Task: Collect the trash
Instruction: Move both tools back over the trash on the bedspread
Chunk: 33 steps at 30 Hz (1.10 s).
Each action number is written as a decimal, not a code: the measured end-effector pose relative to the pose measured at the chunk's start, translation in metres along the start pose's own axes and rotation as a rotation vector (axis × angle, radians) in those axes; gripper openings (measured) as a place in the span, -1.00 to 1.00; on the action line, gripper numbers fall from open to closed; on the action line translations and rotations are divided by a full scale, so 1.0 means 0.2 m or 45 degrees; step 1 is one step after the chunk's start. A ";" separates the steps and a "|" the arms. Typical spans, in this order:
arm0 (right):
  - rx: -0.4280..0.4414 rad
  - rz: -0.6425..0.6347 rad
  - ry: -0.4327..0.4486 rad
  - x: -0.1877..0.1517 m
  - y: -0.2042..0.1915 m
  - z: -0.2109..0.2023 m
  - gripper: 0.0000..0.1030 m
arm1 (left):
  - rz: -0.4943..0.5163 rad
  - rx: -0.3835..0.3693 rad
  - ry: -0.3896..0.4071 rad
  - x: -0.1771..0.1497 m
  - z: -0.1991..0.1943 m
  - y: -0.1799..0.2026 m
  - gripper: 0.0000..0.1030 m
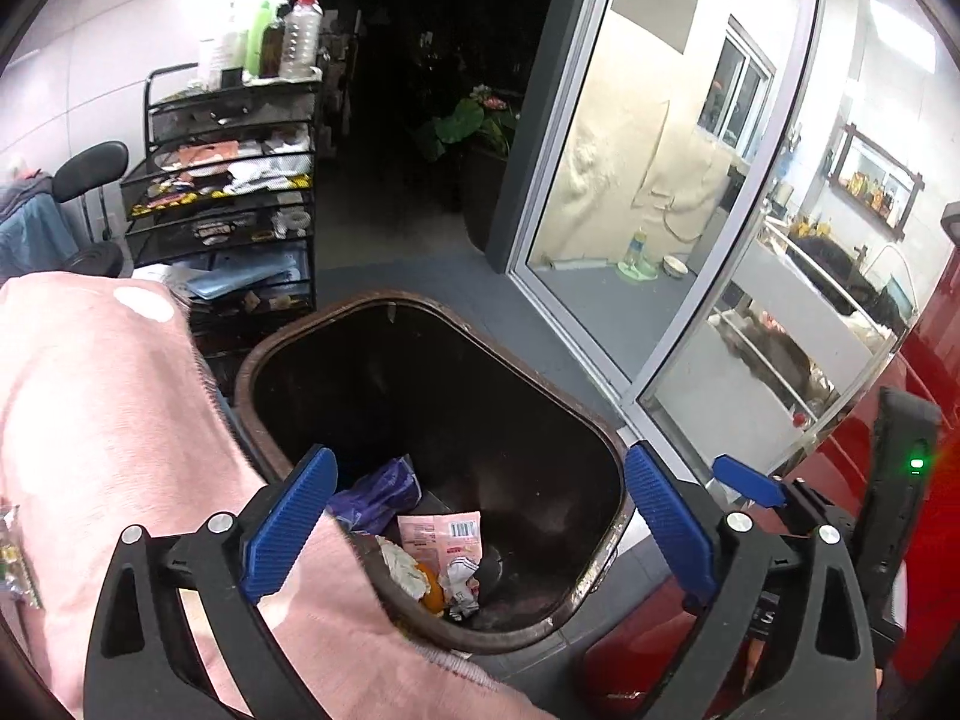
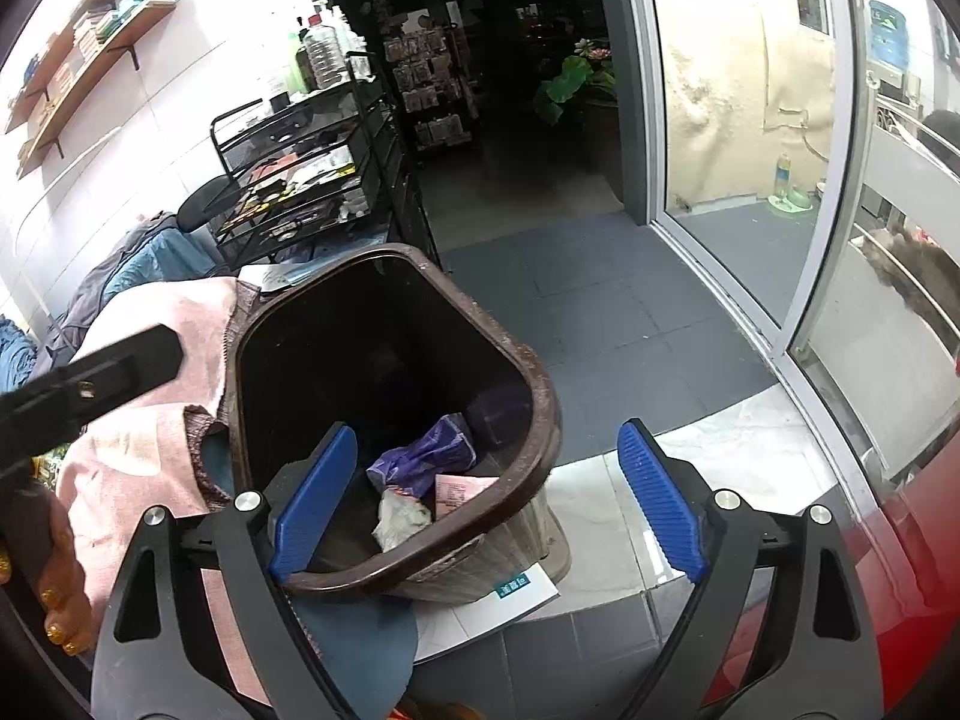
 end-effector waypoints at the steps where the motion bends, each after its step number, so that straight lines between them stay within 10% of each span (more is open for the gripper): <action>1: 0.010 -0.008 0.000 0.00 -0.02 0.00 0.71 | -0.001 0.008 0.014 0.00 -0.03 -0.01 0.89; 23: 0.442 -0.330 -0.048 -0.10 -0.87 -0.07 0.71 | -0.115 0.493 0.156 -0.23 -0.71 -0.68 0.88; 33: 0.610 -0.485 -0.048 -0.12 -1.29 -0.12 0.71 | -0.249 0.715 0.114 -0.33 -0.88 -1.14 0.57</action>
Point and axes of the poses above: each gripper's, at about its wrist camera, not at the fingertips, and z roughly the way its jaws point, y to its right, x to its top, the point moved 5 cm from there along z, roughly the way its jaws point, and after that the axes turned 7 degrees about y, right-handed, at the moved point
